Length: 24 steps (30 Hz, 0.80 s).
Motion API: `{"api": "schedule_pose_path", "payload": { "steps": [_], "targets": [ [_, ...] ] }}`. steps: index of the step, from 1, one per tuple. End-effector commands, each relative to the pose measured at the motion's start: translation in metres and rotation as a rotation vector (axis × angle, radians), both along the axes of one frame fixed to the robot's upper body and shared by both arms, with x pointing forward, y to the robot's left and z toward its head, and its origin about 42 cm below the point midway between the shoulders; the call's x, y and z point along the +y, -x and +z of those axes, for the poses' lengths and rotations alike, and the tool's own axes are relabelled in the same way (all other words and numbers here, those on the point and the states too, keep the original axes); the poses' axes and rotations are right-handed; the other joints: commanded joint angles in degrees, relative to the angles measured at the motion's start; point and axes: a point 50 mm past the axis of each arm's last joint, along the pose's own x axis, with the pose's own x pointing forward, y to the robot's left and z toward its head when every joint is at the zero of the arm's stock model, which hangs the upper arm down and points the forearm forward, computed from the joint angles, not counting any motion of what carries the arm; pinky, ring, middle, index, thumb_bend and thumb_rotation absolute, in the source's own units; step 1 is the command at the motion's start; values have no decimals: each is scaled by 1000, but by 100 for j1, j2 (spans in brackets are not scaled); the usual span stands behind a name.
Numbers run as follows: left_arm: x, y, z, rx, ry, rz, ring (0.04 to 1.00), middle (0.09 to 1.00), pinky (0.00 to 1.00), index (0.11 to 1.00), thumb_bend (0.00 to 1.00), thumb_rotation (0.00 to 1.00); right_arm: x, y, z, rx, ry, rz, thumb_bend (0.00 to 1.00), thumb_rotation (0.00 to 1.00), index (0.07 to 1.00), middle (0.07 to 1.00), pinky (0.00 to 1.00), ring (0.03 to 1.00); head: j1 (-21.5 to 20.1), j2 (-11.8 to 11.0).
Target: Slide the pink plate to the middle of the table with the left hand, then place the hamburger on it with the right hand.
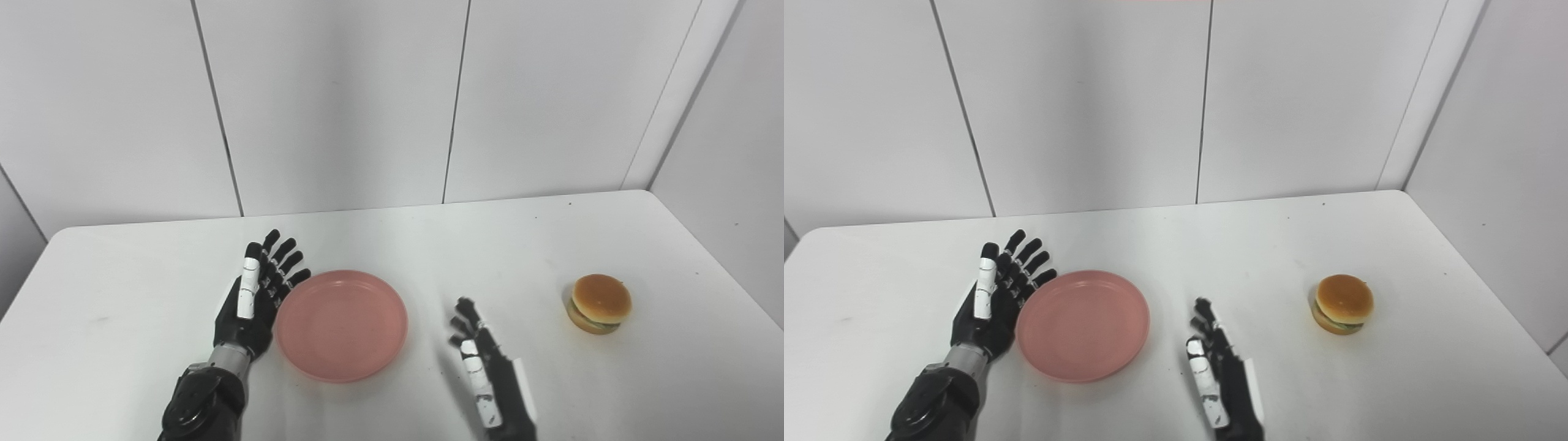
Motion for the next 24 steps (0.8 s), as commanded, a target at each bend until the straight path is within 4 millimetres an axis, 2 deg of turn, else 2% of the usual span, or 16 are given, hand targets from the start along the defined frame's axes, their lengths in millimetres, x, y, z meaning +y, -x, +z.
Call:
{"api": "schedule_pose_path", "payload": {
  "steps": [1,5,9,13,14,15,17,21,24],
  "targets": [
    [-6,-2,-1,-2,21,-15,915,924,817,972,896,856,-23,-2,18,-150,106,-8,788,1000,890,906,874,893,-16,-31],
    [-8,-4,-6,-6,30,-14,919,912,836,966,888,854,-44,-15,37,-214,159,-40,791,1000,855,884,843,862,-24,-58],
    [-10,-5,-6,-20,29,-10,906,906,830,961,884,857,-55,-26,72,-267,253,-72,769,1000,848,874,819,843,6,-57],
    [-10,-6,-4,-23,33,-11,906,893,829,965,890,858,-70,-35,97,-272,534,-157,706,1000,876,878,819,876,5,-57],
    [-10,-7,-4,-24,32,-13,907,892,829,965,890,857,-77,-38,103,-261,667,-197,697,1000,881,881,819,879,3,-45],
    [-10,-7,-4,-24,33,-14,907,891,826,967,887,859,-84,-42,106,-259,783,-235,677,887,862,872,799,870,5,-39],
    [-10,-8,-5,-20,34,-13,906,885,820,967,893,856,-97,-51,109,-247,949,-285,685,741,823,857,800,857,29,-32],
    [-11,-7,-6,-12,37,-12,905,874,815,963,900,848,-113,-65,108,-197,1043,-322,688,695,795,851,859,861,30,-43],
    [-10,-8,-6,-10,36,-13,908,863,828,965,885,855,-123,-74,103,-139,1065,-336,702,718,778,833,824,837,24,-34]
  ]
}}
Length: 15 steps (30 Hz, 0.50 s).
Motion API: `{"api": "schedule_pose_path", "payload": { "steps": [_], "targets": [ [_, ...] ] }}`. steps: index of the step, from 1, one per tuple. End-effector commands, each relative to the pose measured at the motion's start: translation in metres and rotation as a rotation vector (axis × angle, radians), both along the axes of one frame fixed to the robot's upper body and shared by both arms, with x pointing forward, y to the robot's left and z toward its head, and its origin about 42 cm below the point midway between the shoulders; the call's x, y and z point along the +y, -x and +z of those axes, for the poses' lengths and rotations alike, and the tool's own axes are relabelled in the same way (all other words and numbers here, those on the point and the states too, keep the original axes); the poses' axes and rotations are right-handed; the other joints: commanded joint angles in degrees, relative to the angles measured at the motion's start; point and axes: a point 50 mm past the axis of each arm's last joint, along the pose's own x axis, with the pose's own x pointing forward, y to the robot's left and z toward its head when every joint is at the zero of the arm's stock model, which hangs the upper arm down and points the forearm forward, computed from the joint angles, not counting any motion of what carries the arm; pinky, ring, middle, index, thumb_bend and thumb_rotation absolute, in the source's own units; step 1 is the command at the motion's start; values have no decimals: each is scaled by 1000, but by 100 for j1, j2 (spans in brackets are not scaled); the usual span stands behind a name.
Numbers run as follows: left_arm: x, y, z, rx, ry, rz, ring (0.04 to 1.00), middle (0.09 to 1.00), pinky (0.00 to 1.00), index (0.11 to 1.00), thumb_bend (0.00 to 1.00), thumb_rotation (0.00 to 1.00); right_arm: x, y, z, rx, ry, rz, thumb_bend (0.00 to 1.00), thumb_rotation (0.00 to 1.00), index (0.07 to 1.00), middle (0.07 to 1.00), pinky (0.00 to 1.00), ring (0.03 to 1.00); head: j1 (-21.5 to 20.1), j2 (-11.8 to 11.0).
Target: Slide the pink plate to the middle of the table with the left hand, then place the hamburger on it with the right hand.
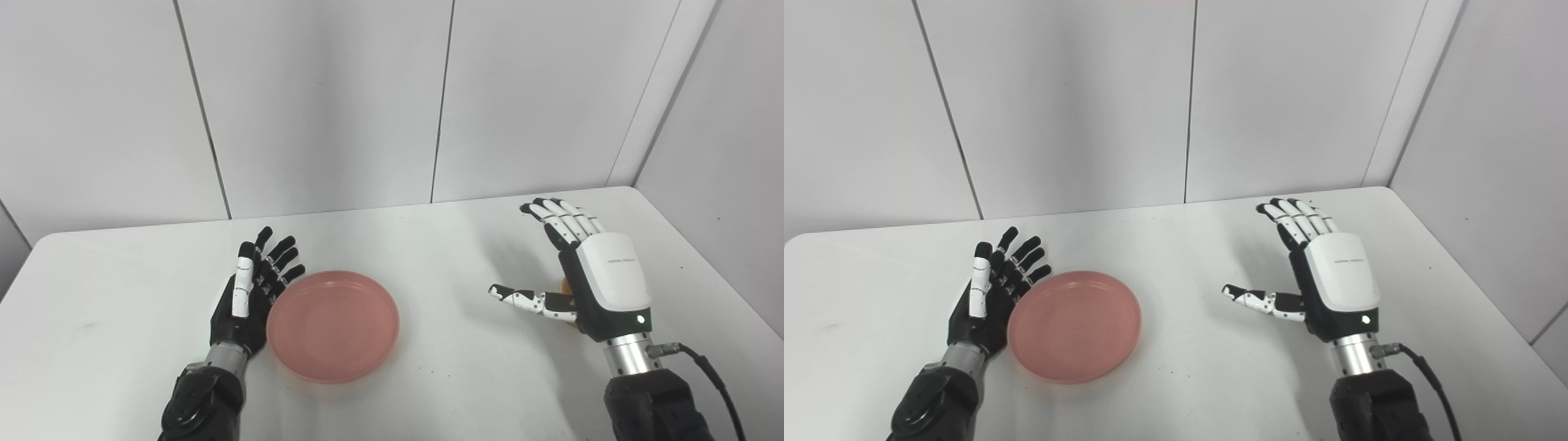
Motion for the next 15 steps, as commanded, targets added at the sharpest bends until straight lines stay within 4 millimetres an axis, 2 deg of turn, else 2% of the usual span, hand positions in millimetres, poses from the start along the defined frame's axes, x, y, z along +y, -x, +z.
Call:
{"api": "schedule_pose_path", "payload": {
  "steps": [1,5,9,15],
  "targets": [
    [-3,0,-1,-3,1,-12,908,863,829,965,885,856,-4,-12,12,-27,27,-25,702,718,778,833,823,837,12,13],
    [-2,-1,1,-12,-12,-12,895,850,822,959,888,865,-15,-23,4,-9,138,-100,714,736,759,824,831,829,12,21],
    [-3,0,3,-17,-7,-18,886,844,826,973,892,863,-25,-33,-5,64,240,-215,744,778,742,866,923,884,-2,60],
    [-4,1,3,-14,4,-18,883,851,825,977,882,854,-40,-41,-19,166,231,-275,735,759,741,861,872,864,-1,98]
  ]
}}
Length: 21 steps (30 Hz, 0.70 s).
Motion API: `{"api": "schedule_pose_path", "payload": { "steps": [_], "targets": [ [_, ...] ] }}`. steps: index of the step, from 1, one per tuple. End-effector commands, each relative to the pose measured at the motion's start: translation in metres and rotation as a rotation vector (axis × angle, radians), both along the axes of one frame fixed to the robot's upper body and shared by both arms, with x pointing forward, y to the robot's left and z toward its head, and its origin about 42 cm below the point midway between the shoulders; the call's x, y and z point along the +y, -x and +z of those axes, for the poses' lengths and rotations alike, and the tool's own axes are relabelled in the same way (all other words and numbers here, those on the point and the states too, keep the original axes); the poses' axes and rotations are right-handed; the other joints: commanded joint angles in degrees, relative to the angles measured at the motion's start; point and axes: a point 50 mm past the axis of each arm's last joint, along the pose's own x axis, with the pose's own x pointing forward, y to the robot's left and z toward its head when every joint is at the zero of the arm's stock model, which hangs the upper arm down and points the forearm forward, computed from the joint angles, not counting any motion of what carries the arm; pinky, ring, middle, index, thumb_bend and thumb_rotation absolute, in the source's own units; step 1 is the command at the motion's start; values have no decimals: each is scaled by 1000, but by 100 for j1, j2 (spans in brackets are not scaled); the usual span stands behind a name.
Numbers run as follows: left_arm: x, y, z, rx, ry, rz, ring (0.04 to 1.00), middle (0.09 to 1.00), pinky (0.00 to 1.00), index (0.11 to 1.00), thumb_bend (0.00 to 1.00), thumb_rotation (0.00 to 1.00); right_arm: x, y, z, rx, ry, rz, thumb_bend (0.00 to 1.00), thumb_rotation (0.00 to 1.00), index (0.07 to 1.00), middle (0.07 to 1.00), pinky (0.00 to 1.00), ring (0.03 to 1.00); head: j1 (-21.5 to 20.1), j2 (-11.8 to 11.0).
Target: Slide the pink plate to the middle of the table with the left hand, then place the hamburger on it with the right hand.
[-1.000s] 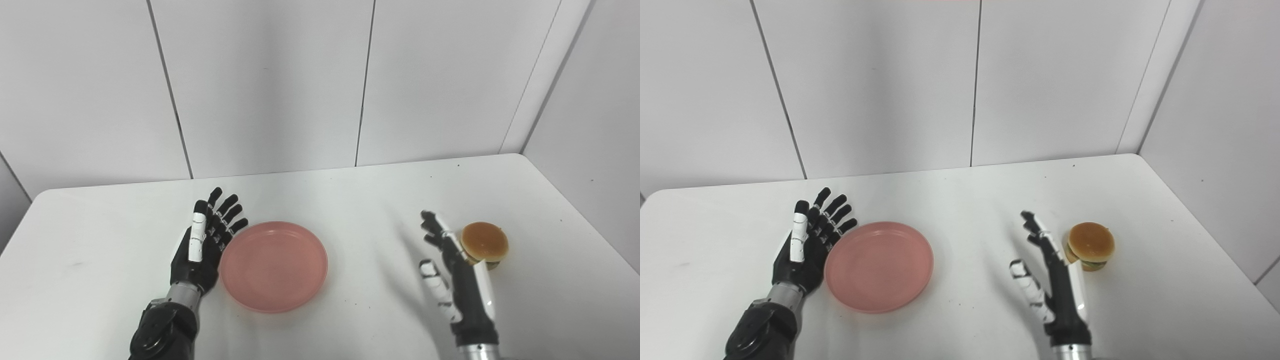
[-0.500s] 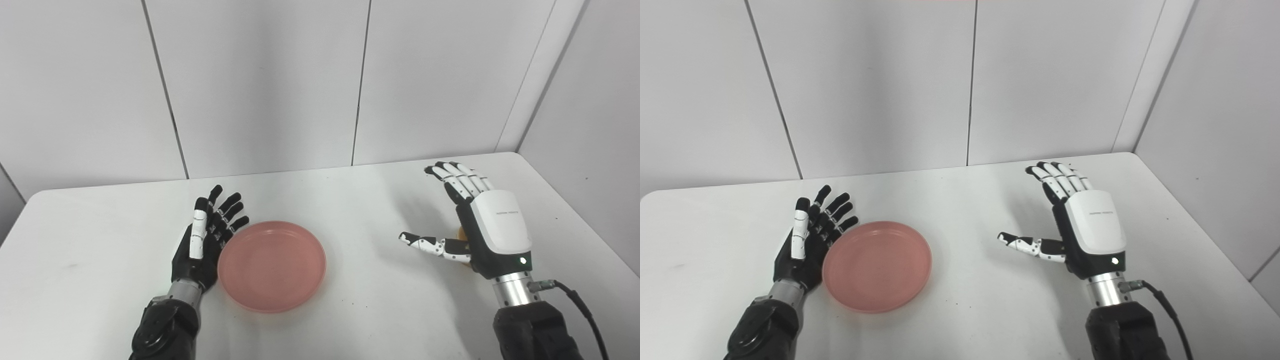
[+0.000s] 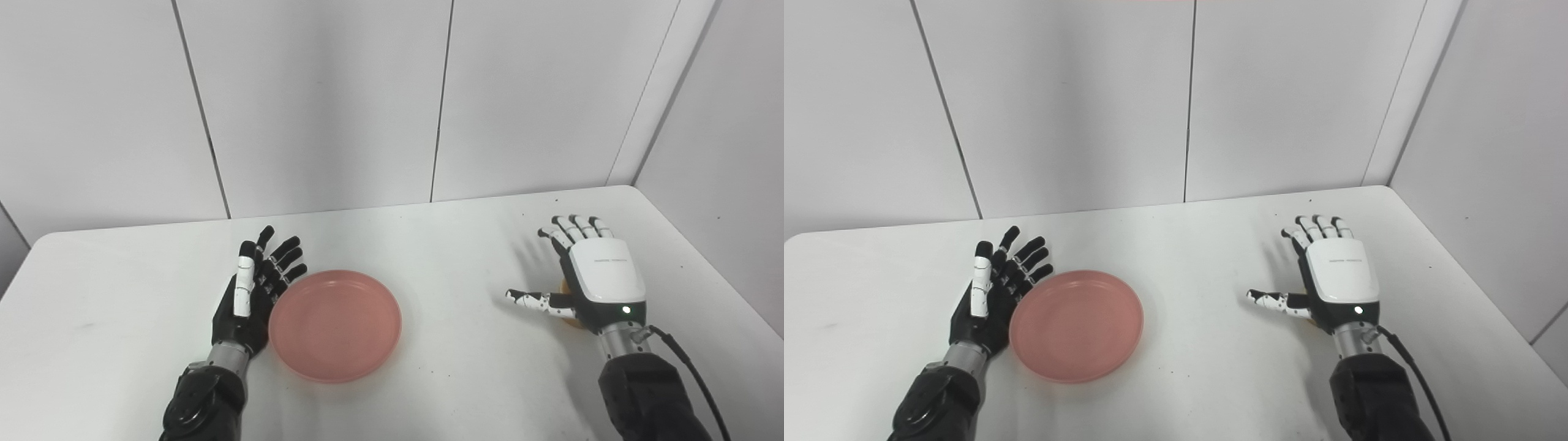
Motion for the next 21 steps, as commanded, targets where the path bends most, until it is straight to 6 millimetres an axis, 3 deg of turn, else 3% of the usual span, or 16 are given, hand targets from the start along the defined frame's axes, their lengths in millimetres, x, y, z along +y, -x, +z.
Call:
{"api": "schedule_pose_path", "payload": {
  "steps": [1,6,8,21],
  "targets": [
    [-3,1,1,-8,5,-9,883,850,832,975,882,851,-11,-9,13,-35,3,-37,734,750,740,856,848,856,11,10],
    [-1,1,1,-10,-1,-10,883,851,840,975,880,856,-22,-14,-3,15,2,-73,737,682,731,841,803,840,25,18],
    [-1,2,1,-9,5,-11,884,855,832,976,880,852,-28,-17,-7,33,6,-89,733,678,731,843,838,843,22,29],
    [1,2,2,-6,2,-13,863,843,807,977,889,840,-42,-18,-16,72,-30,-138,732,679,742,842,843,852,22,61]
  ]
}}
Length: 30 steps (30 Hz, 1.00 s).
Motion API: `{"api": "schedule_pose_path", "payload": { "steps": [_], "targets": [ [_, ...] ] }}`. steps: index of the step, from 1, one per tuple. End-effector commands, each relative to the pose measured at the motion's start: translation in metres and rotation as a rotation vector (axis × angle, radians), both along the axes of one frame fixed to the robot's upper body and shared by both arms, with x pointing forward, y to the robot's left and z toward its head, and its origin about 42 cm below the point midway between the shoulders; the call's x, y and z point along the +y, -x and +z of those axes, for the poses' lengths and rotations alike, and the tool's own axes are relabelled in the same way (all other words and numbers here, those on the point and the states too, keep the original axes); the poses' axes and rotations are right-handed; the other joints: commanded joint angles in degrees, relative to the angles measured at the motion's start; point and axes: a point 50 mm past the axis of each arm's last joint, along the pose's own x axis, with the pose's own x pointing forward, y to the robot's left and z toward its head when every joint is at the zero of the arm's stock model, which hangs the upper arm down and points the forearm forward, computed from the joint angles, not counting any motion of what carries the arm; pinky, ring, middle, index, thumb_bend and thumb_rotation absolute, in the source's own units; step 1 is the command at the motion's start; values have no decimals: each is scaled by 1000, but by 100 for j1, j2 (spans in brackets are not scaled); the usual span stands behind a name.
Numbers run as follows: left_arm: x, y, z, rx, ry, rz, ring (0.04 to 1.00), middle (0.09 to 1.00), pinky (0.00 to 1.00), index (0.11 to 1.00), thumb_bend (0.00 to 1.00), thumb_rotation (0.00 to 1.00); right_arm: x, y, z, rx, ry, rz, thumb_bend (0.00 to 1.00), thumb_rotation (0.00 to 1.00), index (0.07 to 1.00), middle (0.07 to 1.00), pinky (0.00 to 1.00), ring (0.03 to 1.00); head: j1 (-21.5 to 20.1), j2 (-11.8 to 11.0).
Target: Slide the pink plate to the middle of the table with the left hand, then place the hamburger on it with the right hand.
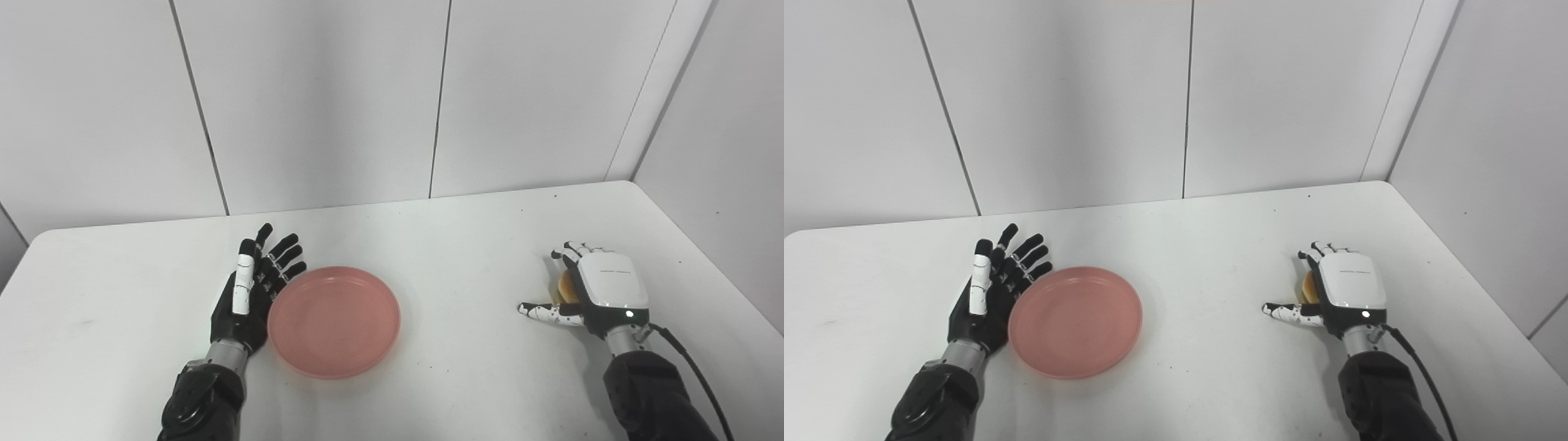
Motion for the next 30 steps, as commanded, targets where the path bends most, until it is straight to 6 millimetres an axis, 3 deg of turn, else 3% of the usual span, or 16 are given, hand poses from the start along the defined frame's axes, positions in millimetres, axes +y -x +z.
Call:
{"api": "schedule_pose_path", "payload": {
  "steps": [1,4,6,9,10,12,17,20,30],
  "targets": [
    [0,0,2,-7,-2,-14,854,843,804,976,888,843,-14,-6,15,-53,14,-30,732,678,738,833,818,840,7,9],
    [1,-1,2,-6,-6,-15,853,847,805,980,885,849,-22,-9,6,-93,-13,-15,741,672,710,763,695,756,13,19],
    [1,-1,2,-6,-8,-14,849,843,800,976,883,848,-29,-12,-1,-123,-36,-2,747,686,675,659,538,617,11,21],
    [2,-1,3,-6,-7,-16,841,834,802,972,881,845,-34,-15,-9,-154,-90,15,749,760,616,554,419,479,9,19],
    [2,0,3,-5,-6,-17,845,841,811,976,883,845,-34,-15,-9,-166,-107,26,710,686,456,403,281,331,10,18],
    [1,0,3,-4,-2,-18,842,840,815,976,884,836,-34,-15,-9,-175,-124,42,669,624,329,297,189,235,10,18],
    [1,0,4,-5,-6,-19,835,844,812,977,878,841,-34,-14,-8,-172,-161,60,624,518,302,265,157,202,22,38],
    [1,0,5,-5,-8,-20,834,837,807,974,880,842,-34,-15,-6,-181,-167,66,650,480,294,263,157,201,7,44],
    [-1,-1,4,-2,-4,-26,833,836,810,968,877,840,-13,-22,25,-272,-140,150,685,482,286,253,142,188,40,36]
  ]
}}
